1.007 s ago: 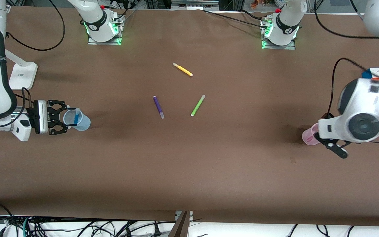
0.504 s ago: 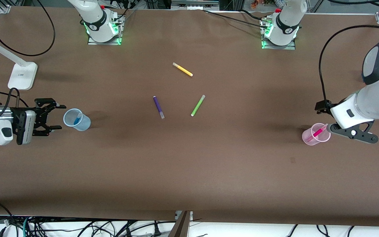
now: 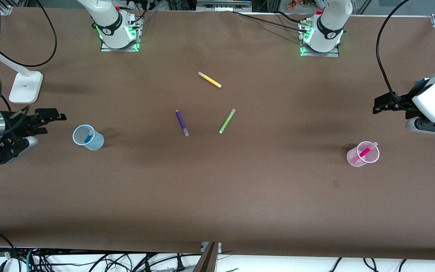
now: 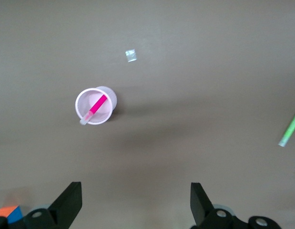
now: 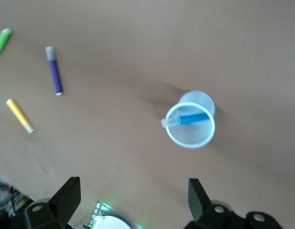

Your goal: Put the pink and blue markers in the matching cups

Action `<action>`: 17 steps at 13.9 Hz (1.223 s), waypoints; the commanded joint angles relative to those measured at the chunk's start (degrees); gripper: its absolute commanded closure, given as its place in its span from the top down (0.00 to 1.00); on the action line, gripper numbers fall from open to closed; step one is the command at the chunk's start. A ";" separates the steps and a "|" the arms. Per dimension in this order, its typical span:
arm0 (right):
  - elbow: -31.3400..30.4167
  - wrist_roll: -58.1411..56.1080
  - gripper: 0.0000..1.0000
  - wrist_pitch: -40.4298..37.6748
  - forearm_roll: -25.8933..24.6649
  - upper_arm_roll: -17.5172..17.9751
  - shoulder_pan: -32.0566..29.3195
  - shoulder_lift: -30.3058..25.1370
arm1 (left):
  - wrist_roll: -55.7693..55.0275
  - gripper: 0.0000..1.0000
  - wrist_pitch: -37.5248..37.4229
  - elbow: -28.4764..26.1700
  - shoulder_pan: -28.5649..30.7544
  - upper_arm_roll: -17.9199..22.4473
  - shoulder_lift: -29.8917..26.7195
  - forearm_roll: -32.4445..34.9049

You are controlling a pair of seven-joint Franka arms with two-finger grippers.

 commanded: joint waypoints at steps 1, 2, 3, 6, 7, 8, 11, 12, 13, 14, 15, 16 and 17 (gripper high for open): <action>-4.49 14.99 1.00 -0.61 -7.25 3.64 1.25 -6.34 | 0.22 1.00 1.08 -4.89 -11.19 12.96 -5.03 -3.53; -6.77 20.44 1.00 -0.52 -8.93 4.96 1.52 -8.89 | 0.84 1.00 1.51 -5.77 -15.32 17.79 -5.65 -4.50; -9.23 24.32 1.00 -0.08 -9.55 5.59 1.60 -11.53 | 1.45 1.00 2.21 -6.47 -18.75 21.58 -6.18 -4.86; -17.76 25.77 1.00 3.86 -9.47 5.59 1.52 -20.32 | 3.03 1.00 9.66 -14.97 -20.46 24.17 -12.05 -6.35; -19.52 25.86 1.00 4.75 -9.65 5.59 1.52 -22.78 | 4.69 1.00 10.82 -16.83 -20.28 24.25 -13.38 -7.23; -19.98 25.94 1.00 4.67 -9.74 5.51 1.43 -24.89 | 5.14 1.00 10.49 -16.76 -20.28 24.25 -13.48 -7.24; -19.72 25.51 1.00 3.88 -10.35 4.37 1.43 -29.38 | 5.23 1.00 10.04 -16.41 -20.28 24.08 -13.48 -7.32; -19.63 25.42 1.00 3.44 -10.35 4.19 1.43 -30.00 | 5.41 1.00 10.04 -16.41 -20.28 24.25 -13.48 -7.32; -19.63 25.50 1.00 3.26 -10.53 4.19 1.43 -30.01 | 6.20 1.00 10.30 -16.41 -20.28 24.25 -13.48 -7.32; -19.54 25.42 1.00 1.87 -10.27 4.01 1.43 -30.01 | 6.72 1.00 10.57 -16.41 -20.19 24.34 -13.48 -7.32; -19.45 25.50 1.00 0.90 -9.83 3.75 1.43 -29.84 | 6.90 1.00 10.83 -16.50 -19.84 24.25 -13.57 -7.32; -19.45 25.77 1.00 0.28 -9.65 3.22 1.43 -29.83 | 6.99 1.00 10.83 -16.59 -19.75 24.25 -13.66 -7.41; -19.37 25.68 1.00 0.27 -9.56 2.52 1.43 -29.57 | 6.99 1.00 10.83 -16.85 -19.49 24.25 -13.75 -7.41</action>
